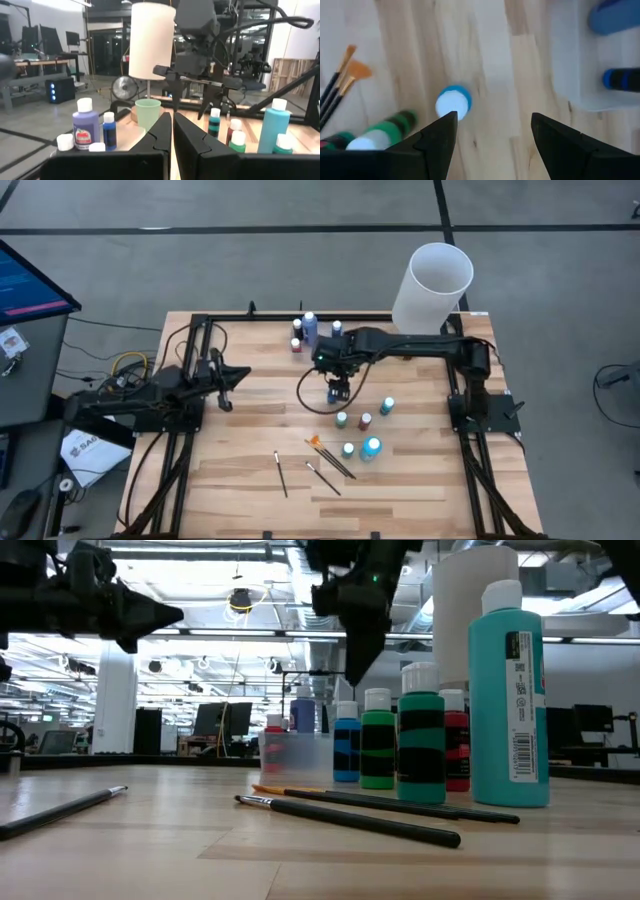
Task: Pick & Place Paint Supplies
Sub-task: Put the small blue paint bottle into the transparent bin
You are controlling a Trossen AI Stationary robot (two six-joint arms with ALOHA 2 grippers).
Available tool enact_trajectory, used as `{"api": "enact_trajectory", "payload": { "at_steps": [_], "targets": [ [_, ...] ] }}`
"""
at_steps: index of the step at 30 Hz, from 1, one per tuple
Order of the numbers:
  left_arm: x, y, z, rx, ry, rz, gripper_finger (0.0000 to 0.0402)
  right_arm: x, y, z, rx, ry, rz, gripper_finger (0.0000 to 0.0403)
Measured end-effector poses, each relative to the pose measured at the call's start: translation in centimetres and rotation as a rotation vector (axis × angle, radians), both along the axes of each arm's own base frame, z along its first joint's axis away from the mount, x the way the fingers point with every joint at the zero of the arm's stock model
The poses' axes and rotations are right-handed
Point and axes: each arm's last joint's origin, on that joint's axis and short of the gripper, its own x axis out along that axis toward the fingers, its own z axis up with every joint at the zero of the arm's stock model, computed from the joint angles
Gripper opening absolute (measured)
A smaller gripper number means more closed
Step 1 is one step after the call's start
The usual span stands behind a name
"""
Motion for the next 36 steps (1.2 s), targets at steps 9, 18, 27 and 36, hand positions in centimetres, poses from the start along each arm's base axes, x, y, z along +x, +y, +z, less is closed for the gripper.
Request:
{"api": "enact_trajectory", "payload": {
  "at_steps": [9, 18, 27, 36],
  "targets": [
    [0.5, 0.1, -0.6, -0.009, 0.063, 0.000, 0.0002, 0.9, 0.4, -1.3, 0.032, 0.001, 0.039, 0.0249],
    [0.8, 0.1, -0.9, -0.015, 0.101, 0.000, 0.0002, 1.0, 1.0, -1.2, 0.046, -0.002, 0.063, 0.0249],
    [0.6, 0.1, -0.9, -0.014, 0.100, -0.002, 0.0002, 1.0, 1.0, -1.2, 0.046, -0.004, 0.058, 0.0249],
    [-1.4, -0.2, 1.8, 0.034, -0.219, 0.004, 0.0002, 1.0, 1.2, -1.2, 0.045, 0.002, 0.071, 0.0249]
  ]
}}
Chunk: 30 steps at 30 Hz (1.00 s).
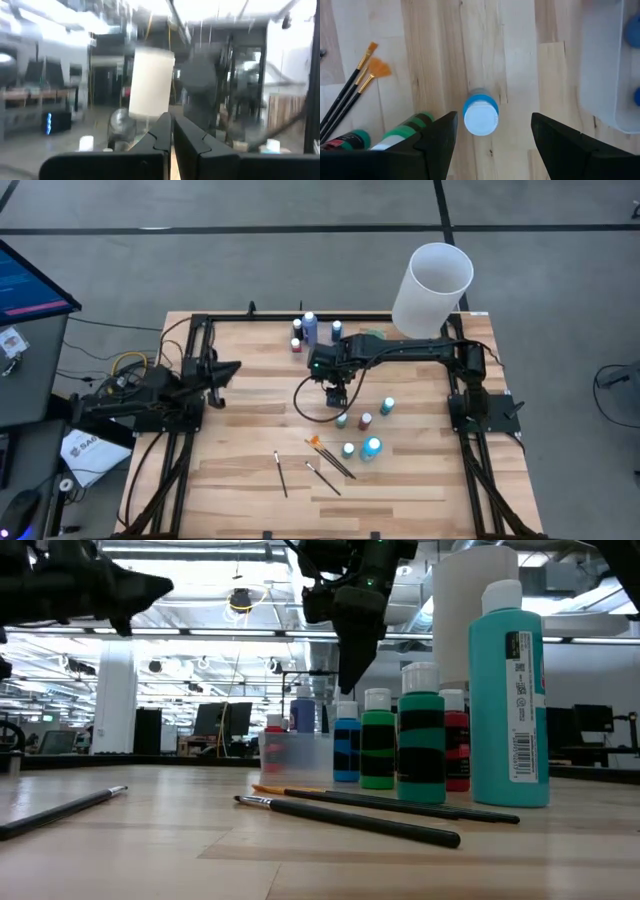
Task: Pick & Place Paint Supplies
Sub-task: Put the small blue paint bottle into the transparent bin
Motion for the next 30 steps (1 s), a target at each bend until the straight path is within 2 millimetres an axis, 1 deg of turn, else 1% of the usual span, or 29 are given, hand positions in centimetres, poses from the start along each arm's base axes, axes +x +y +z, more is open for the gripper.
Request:
{"api": "enact_trajectory", "payload": {
  "at_steps": [1, 6, 13, 19, 21, 23, 30],
  "targets": [
    [-0.2, 0.0, 0.5, 0.009, -0.057, 0.000, 0.0002, 0.0, 0.0, 0.0, 0.001, 0.000, -0.002, 0.0249],
    [-0.5, -0.1, 1.0, 0.017, -0.118, 0.000, 0.0002, 0.0, 0.2, -0.1, 0.003, 0.007, -0.005, 0.0249],
    [-0.5, -0.1, 1.0, 0.017, -0.118, 0.000, 0.0002, 0.2, 0.2, -0.3, 0.000, 0.005, 0.007, 0.0249],
    [-0.5, -0.1, 1.1, 0.017, -0.120, 0.000, 0.0002, 0.3, -0.2, -0.3, -0.001, -0.011, -0.002, 0.0249],
    [-0.5, -0.1, 1.1, 0.018, -0.120, 0.000, 0.0002, 0.6, -0.2, -0.9, -0.005, -0.021, 0.006, 0.0249],
    [-0.5, -0.1, 1.1, 0.018, -0.121, 0.000, 0.0002, 0.4, -0.3, -1.6, -0.002, 0.018, 0.007, 0.0249],
    [-0.5, -0.1, 1.1, 0.018, -0.125, 0.000, 0.0002, 0.4, -0.3, -1.7, 0.001, 0.012, -0.004, 0.0249]
  ]
}}
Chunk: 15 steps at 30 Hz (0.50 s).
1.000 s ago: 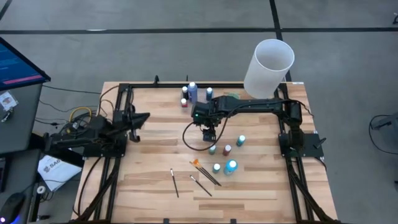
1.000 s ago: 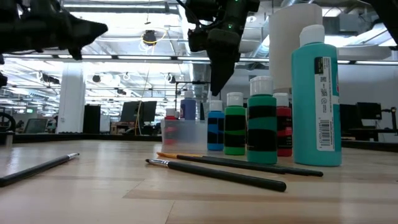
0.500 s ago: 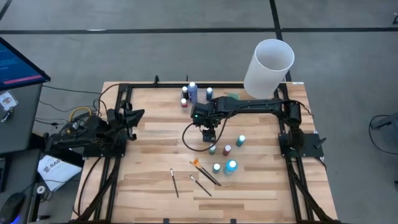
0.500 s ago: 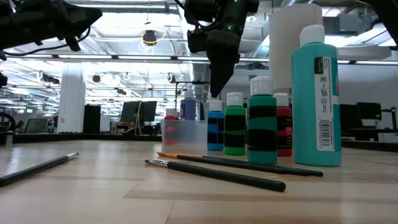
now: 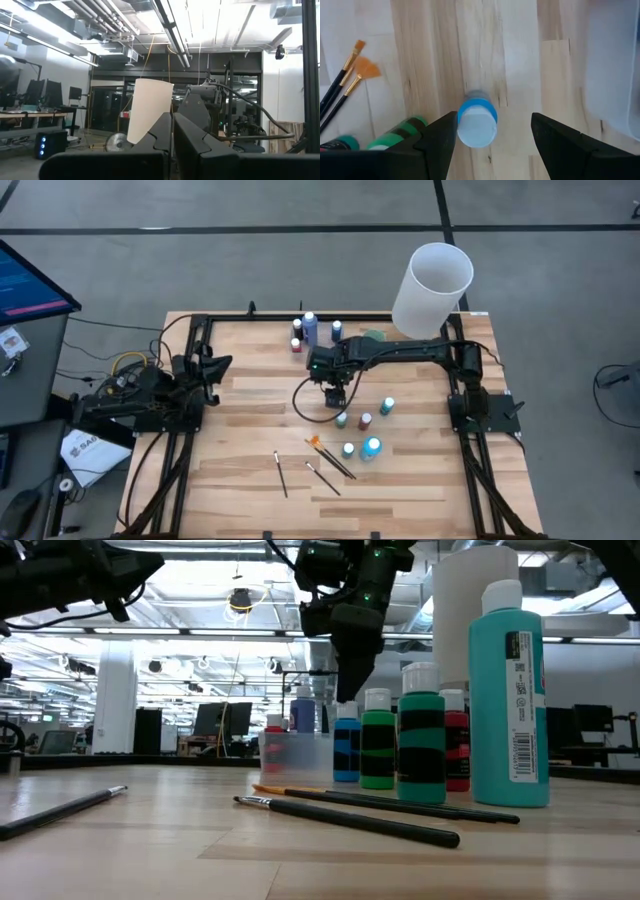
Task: Pick & Place Paint Supplies
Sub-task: Put the small blue paint bottle into the transparent bin
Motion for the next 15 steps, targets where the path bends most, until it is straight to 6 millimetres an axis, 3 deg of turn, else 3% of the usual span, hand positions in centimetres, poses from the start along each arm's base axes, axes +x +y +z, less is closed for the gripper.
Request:
{"api": "enact_trajectory", "payload": {
  "at_steps": [15],
  "targets": [
    [0.00, 0.00, 0.00, 0.000, 0.000, 0.000, 0.0002, -0.03, 0.00, 0.01, 0.004, 0.002, -0.013, 0.0249]
  ]
}}
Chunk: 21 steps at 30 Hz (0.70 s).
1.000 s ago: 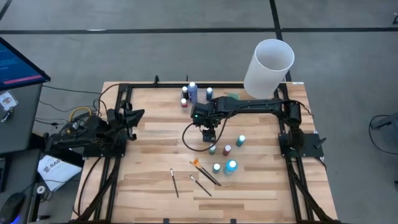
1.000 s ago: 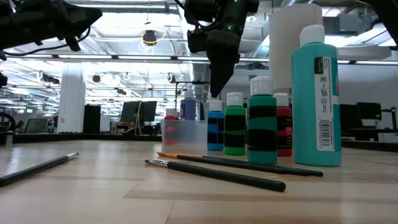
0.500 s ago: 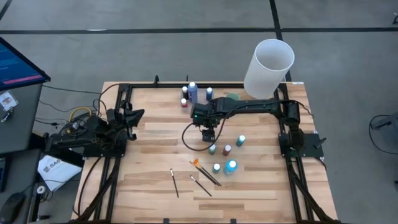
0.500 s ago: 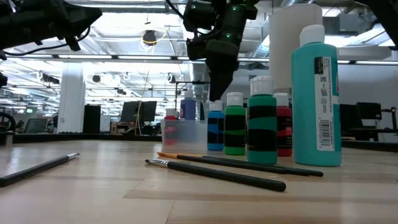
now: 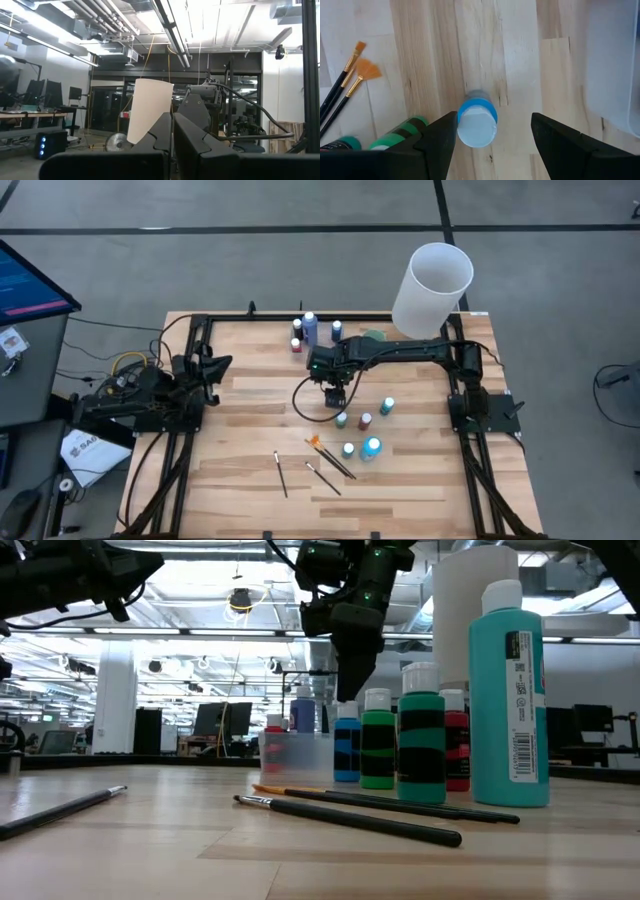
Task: Pick & Place Paint Supplies
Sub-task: Put the small blue paint bottle into the transparent bin
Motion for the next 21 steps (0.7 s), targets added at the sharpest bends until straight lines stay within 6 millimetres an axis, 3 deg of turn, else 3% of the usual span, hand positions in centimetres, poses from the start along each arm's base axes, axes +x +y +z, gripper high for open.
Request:
{"api": "enact_trajectory", "payload": {
  "at_steps": [13, 18, 21],
  "targets": [
    [0.0, 0.0, 0.0, 0.000, 0.000, 0.000, 0.0002, 0.1, 0.6, 0.0, 0.018, -0.002, -0.007, 0.0249],
    [0.0, 0.0, 0.0, 0.000, 0.000, 0.000, 0.0002, -0.4, 0.6, -2.0, 0.028, 0.035, -0.008, 0.0249],
    [0.0, 0.0, 0.0, 0.000, 0.000, 0.000, 0.0002, -0.4, 0.6, -2.1, 0.028, 0.027, -0.008, 0.0249]
  ]
}}
